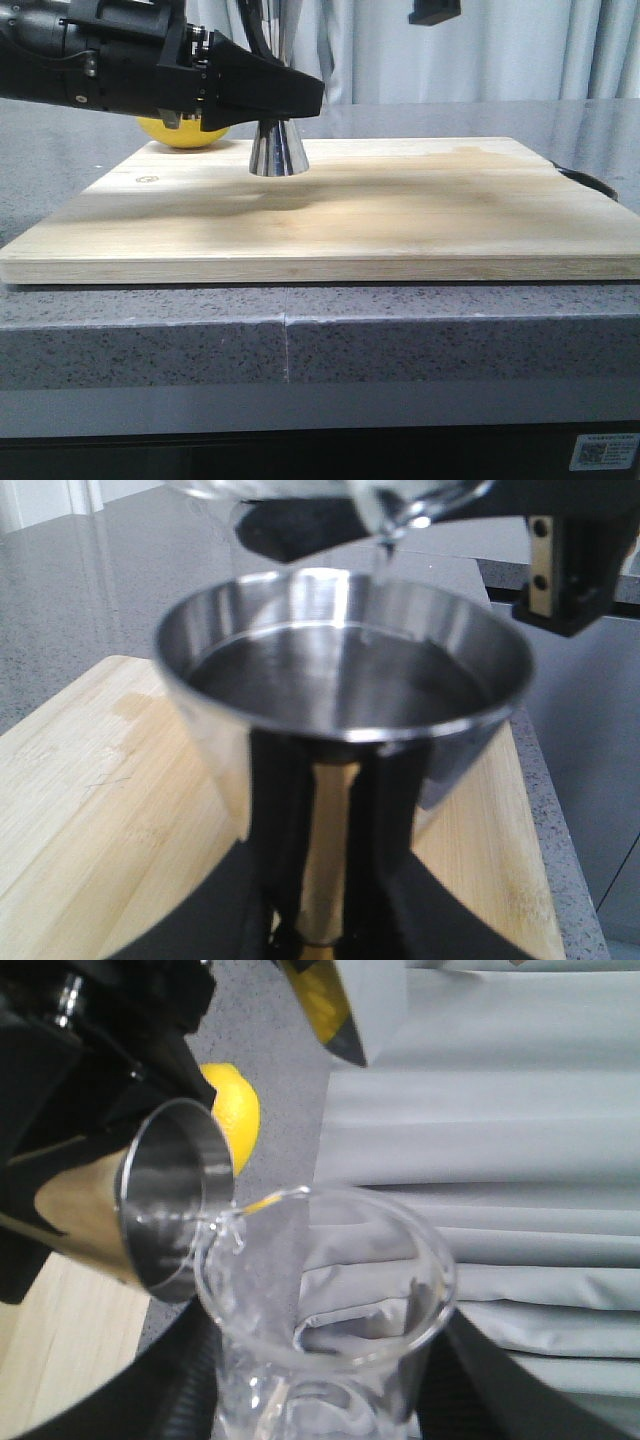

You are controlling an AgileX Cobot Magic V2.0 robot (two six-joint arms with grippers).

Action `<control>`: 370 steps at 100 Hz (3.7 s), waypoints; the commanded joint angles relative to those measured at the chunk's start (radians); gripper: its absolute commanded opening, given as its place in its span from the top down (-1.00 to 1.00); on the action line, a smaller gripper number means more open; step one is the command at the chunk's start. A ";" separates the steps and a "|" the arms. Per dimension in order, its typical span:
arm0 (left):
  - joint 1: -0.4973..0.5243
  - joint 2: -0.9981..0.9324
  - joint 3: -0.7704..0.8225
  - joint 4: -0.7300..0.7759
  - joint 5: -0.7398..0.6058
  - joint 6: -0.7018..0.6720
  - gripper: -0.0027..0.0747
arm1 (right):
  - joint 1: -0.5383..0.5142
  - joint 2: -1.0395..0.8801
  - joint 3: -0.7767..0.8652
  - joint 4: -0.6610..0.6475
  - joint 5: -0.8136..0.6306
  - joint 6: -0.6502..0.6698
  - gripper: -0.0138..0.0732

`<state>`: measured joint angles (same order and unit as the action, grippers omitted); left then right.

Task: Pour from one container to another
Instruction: 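Hold the beaker tilted over the jigger with the right gripper, continuing the pour, then tip the beaker upright and move it away from the jigger with the right gripper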

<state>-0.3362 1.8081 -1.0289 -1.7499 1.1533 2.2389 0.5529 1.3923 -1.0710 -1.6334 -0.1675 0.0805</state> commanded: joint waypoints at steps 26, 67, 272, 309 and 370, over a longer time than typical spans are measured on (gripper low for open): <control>-0.010 -0.054 -0.027 -0.066 0.117 -0.011 0.98 | 0.001 -0.039 -0.038 0.181 0.006 -0.001 0.62; -0.010 -0.054 -0.027 -0.066 0.117 -0.011 0.98 | 0.001 -0.039 -0.038 0.541 0.040 -0.001 0.62; -0.010 -0.054 -0.027 -0.051 0.117 -0.011 0.98 | -0.391 0.141 0.351 1.391 -0.642 0.001 0.62; -0.010 -0.054 -0.027 -0.038 0.117 -0.011 0.98 | -0.422 0.270 0.349 1.422 -0.759 0.001 0.62; -0.010 -0.054 -0.027 -0.035 0.117 -0.011 0.98 | -0.422 0.323 0.323 1.424 -0.806 -0.004 0.62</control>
<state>-0.3362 1.8081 -1.0289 -1.7189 1.1533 2.2389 0.1381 1.7511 -0.7159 -0.2175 -0.8855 0.0826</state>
